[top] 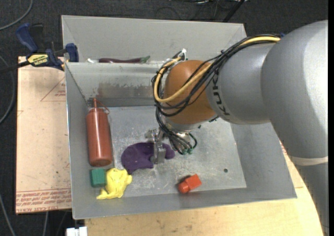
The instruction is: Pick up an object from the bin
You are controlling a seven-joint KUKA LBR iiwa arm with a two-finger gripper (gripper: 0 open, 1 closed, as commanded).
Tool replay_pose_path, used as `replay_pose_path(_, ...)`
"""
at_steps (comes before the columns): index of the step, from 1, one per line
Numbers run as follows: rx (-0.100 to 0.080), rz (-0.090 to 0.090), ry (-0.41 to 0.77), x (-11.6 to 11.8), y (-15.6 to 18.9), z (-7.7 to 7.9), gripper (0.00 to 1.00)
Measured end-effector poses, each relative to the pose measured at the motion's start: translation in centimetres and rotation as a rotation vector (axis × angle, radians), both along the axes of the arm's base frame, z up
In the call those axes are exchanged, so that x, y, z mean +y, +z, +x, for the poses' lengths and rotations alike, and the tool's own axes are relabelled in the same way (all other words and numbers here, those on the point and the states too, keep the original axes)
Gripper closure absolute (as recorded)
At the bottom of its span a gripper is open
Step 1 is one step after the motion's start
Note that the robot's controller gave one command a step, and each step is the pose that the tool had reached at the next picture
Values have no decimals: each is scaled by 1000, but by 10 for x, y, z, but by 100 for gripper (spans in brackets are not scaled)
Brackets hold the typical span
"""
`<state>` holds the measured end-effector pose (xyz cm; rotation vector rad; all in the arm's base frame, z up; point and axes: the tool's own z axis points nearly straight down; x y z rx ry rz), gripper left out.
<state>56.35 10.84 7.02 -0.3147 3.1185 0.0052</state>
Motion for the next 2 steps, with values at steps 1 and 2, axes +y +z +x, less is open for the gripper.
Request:
replay_pose_path(1,0,0,0,0,0,0,100)
replay_pose_path(2,-11,4,-80,-1,176,2,100)
